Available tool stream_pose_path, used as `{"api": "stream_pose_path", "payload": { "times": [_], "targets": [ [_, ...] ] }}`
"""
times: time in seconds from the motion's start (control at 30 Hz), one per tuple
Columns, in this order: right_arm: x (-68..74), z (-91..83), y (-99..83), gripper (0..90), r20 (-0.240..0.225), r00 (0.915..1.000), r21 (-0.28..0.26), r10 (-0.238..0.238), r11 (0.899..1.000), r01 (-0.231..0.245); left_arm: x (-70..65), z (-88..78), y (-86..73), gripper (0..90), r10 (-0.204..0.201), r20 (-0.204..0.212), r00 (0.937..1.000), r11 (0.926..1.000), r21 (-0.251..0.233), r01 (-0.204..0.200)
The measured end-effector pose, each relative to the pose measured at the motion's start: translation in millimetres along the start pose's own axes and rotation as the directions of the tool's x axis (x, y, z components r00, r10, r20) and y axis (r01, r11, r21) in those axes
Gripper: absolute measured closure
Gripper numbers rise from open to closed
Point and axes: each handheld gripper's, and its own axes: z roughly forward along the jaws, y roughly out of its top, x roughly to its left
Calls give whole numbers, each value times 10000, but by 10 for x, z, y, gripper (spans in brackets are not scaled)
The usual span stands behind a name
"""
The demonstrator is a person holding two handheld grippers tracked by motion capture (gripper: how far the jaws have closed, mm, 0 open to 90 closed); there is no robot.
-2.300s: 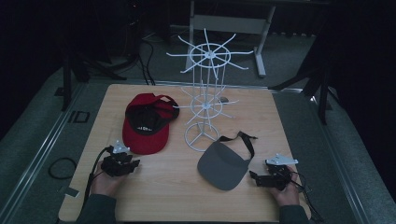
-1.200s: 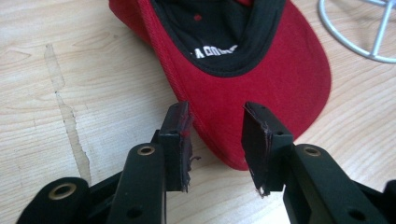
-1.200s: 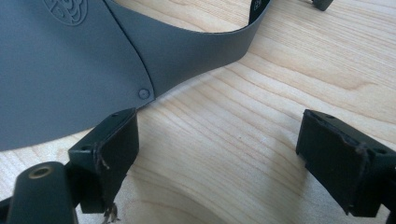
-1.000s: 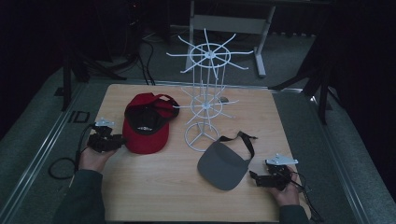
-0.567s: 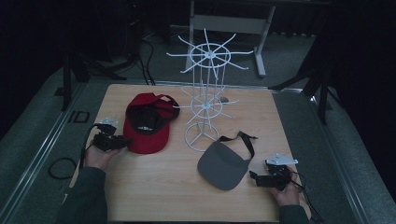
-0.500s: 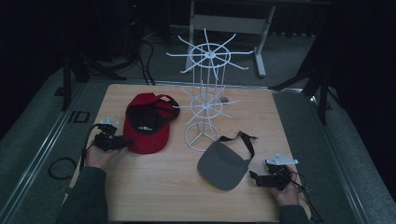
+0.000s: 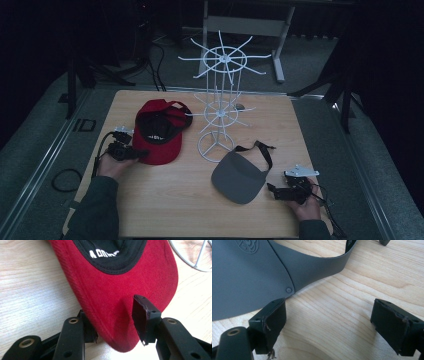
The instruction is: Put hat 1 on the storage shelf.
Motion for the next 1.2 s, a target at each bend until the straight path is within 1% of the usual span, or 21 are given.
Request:
{"api": "stream_pose_path", "payload": {
  "times": [0.07, 0.13, 0.27, 0.33, 0.4, 0.47, 0.53, 0.57, 0.63, 0.67, 0.77, 0.8, 0.87, 0.93, 1.0, 1.13, 1.2],
  "targets": [
    [0, 0, 0, 131, 0, 10000, -2, -2, 10000, 2, 2, 18, 10, 576, 21, 107, 9999, 10000, 74, -22],
    [0, 0, 0, 131, 0, 10000, 1, -1, 10000, 1, 5, 28, 22, 582, 12, 357, 9994, 9999, 106, -16],
    [0, 0, 0, 131, -1, 10000, 0, -1, 10000, 1, -42, 51, 31, 594, 164, 565, 9983, 9994, 310, -181],
    [0, 0, 0, 131, 0, 10000, -1, -2, 10000, 2, -96, 61, 27, 595, 335, 712, 9969, 9983, 459, -368],
    [0, 0, 0, 131, 0, 10000, -1, -1, 10000, 1, -158, 73, 31, 598, 559, 936, 9940, 9963, 597, -617],
    [0, 0, 0, 131, -1, 10000, 1, 1, 10000, -1, -194, 90, 47, 593, 656, 1043, 9924, 9955, 619, -723],
    [0, 0, 0, 131, -1, 10000, 0, 1, 10000, -1, -188, 108, 74, 575, 566, 1006, 9933, 9966, 537, -622],
    [0, 0, 0, 131, -1, 10000, 0, 2, 10000, -2, -177, 115, 85, 573, 456, 1063, 9933, 9975, 489, -510],
    [0, 0, 0, 131, 0, 10000, -1, -1, 10000, 1, -164, 141, 100, 572, 364, 1106, 9932, 9981, 451, -416],
    [0, 0, 0, 131, 0, 10000, 1, -1, 10000, 1, -166, 157, 105, 570, 354, 1114, 9931, 9980, 490, -411],
    [0, 0, 0, 131, 0, 10000, -1, 1, 10000, -1, -189, 205, 109, 582, 478, 1112, 9927, 9961, 680, -556],
    [0, 0, 0, 131, -3, 10000, -2, -2, 10000, 2, -196, 215, 108, 591, 417, 1156, 9924, 9966, 651, -495],
    [0, 0, 0, 131, -1, 10000, 0, -4, 10000, 4, -192, 215, 91, 627, 430, 1299, 9906, 9974, 525, -502],
    [0, 0, 0, 131, 0, 10000, -1, -2, 10000, 2, -183, 202, 64, 671, 294, 1480, 9885, 9987, 363, -351],
    [0, 0, 0, 131, 0, 10000, -1, -3, 10000, 3, -208, 172, 43, 709, 407, 1429, 9889, 9989, 182, -437],
    [0, 0, 0, 131, 0, 10000, -2, -2, 10000, 2, -253, 122, 19, 779, 586, 1500, 9869, 9983, -79, -581],
    [0, 0, 0, 131, 0, 10000, -1, -1, 10000, 1, -281, 94, 15, 816, 722, 1470, 9865, 9973, -218, -697]
  ]
}}
